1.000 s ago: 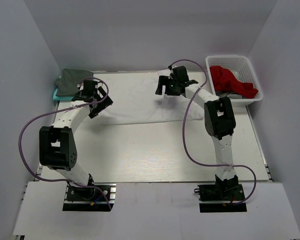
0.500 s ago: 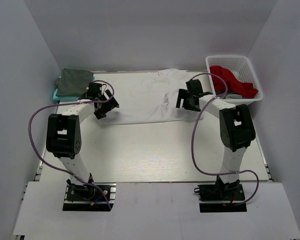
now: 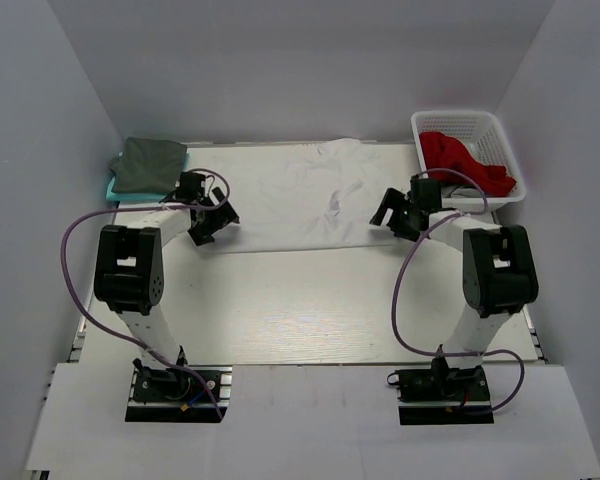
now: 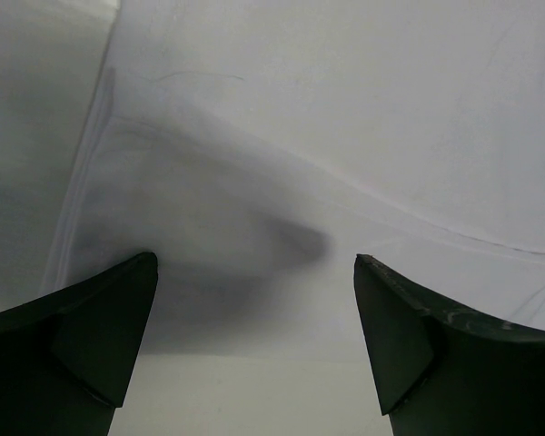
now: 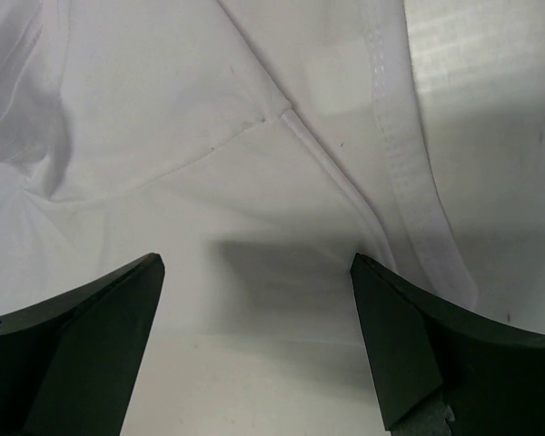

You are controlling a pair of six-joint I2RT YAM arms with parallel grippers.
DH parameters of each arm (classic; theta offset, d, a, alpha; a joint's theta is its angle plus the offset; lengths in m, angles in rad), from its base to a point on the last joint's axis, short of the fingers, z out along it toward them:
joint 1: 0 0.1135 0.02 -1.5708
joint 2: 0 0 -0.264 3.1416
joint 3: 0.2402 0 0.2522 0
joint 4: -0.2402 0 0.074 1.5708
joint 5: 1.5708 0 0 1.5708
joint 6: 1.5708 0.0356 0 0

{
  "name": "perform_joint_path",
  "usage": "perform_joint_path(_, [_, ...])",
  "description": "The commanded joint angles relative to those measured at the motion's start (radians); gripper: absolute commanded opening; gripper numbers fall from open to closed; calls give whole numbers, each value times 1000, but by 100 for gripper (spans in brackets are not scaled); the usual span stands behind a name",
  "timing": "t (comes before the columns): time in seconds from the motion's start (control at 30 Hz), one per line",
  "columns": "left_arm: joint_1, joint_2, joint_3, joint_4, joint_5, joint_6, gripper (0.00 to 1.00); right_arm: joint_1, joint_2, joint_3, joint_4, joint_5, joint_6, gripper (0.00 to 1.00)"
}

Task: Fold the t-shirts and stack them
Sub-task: Fold the flattened tshirt in 1/3 of the way

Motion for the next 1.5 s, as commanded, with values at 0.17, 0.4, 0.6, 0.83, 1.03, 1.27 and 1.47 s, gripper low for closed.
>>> perform_joint_path(0.17, [-11, -305, -316, -86, 32, -34, 100, 5, -328, -354, -141, -37, 73, 90])
perform_joint_path(0.4, [-20, -674, -473, -104, 62, -69, 100, 52, -653, -403, -294, -24, -30, 90])
perform_joint_path(0.6, [-20, -745, -403, -160, -47, -78, 100, 141, -734, -354, -208, -111, -81, 90])
perform_joint_path(0.83, [-20, -745, -358, -195, -57, -90, 100, 258, -450, -215, -58, -300, -113, 90])
perform_joint_path(1.03, [-8, -725, -358, -192, -84, -101, 100, 290, -281, -138, 65, -404, -110, 90])
perform_joint_path(1.27, [1, -672, -358, -158, -66, -92, 100, 290, -83, -43, 123, -455, -89, 90])
perform_joint_path(1.47, [1, -627, -340, -158, -76, -92, 100, 287, 44, 49, 155, -480, -69, 90])
